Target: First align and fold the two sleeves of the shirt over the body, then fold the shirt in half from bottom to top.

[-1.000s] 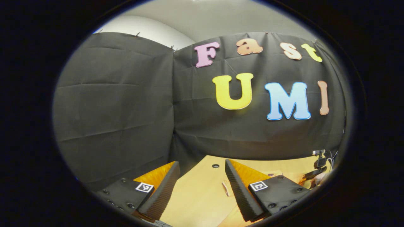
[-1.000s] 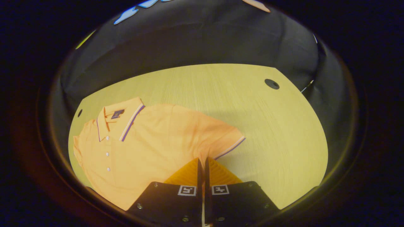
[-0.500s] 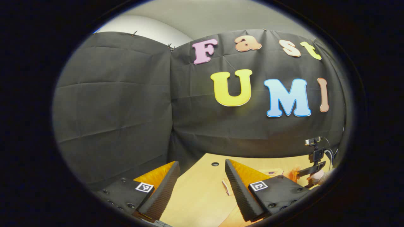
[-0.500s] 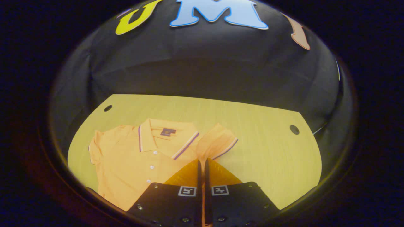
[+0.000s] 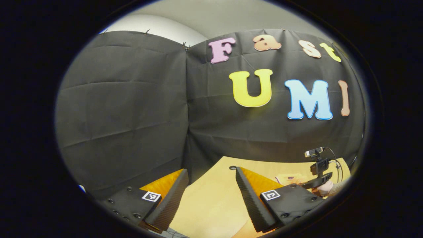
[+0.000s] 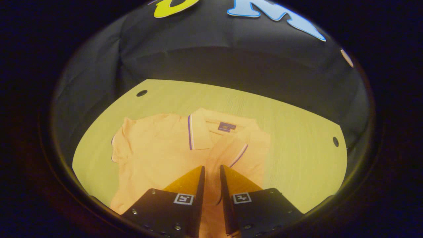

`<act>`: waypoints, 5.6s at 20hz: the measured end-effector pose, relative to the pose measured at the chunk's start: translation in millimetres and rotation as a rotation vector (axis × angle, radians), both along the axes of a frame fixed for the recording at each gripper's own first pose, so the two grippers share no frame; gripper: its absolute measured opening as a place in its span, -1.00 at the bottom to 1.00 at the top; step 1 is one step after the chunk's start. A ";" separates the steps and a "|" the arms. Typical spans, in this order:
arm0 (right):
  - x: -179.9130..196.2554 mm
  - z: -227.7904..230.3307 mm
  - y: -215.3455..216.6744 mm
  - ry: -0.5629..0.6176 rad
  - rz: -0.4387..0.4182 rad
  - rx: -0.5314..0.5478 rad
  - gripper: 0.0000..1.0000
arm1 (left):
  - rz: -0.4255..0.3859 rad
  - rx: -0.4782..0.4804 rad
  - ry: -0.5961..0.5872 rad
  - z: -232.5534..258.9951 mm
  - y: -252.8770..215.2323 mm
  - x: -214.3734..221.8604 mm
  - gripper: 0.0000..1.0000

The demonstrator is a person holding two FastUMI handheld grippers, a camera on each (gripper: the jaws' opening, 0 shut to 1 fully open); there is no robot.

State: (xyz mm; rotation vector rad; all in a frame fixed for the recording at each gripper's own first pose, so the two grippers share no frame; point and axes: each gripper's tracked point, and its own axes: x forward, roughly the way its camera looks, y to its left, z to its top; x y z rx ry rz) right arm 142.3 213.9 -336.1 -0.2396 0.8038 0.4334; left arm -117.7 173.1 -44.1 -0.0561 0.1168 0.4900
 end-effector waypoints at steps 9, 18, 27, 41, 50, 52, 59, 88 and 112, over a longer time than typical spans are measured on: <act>-18.0 72.6 -23.9 -0.093 -0.050 0.115 0.21 | -0.122 -0.076 0.040 -51.3 -14.4 53.5 0.87; -79.5 178.1 -91.7 -0.236 -0.162 0.259 0.19 | -0.351 -0.125 0.183 -163.8 -56.8 181.5 0.89; -127.6 196.9 -177.8 -0.256 -0.377 0.262 0.19 | -0.368 -0.194 0.388 -296.4 -64.0 255.4 0.92; -184.5 181.9 -252.8 -0.215 -0.587 0.191 0.20 | -0.310 -0.232 0.581 -391.4 -60.5 271.7 0.92; -188.9 177.5 -263.0 -0.199 -0.607 0.198 0.20 | -0.282 -0.199 0.591 -391.1 -62.0 274.8 -0.80; -191.6 175.8 -264.6 -0.196 -0.608 0.197 0.20 | -0.288 -0.188 0.590 -389.5 -64.5 277.4 -0.77; -200.0 171.3 -271.0 -0.185 -0.629 0.204 0.20 | -0.309 -0.066 0.556 -354.9 -79.6 290.5 -0.87; -242.5 140.6 -305.4 -0.134 -0.751 0.282 0.19 | -0.821 0.081 0.486 -305.3 -301.9 286.1 0.82; -245.8 20.5 -220.7 0.227 -0.300 0.161 0.94 | -0.652 -0.142 0.640 -317.1 -173.6 24.8 1.00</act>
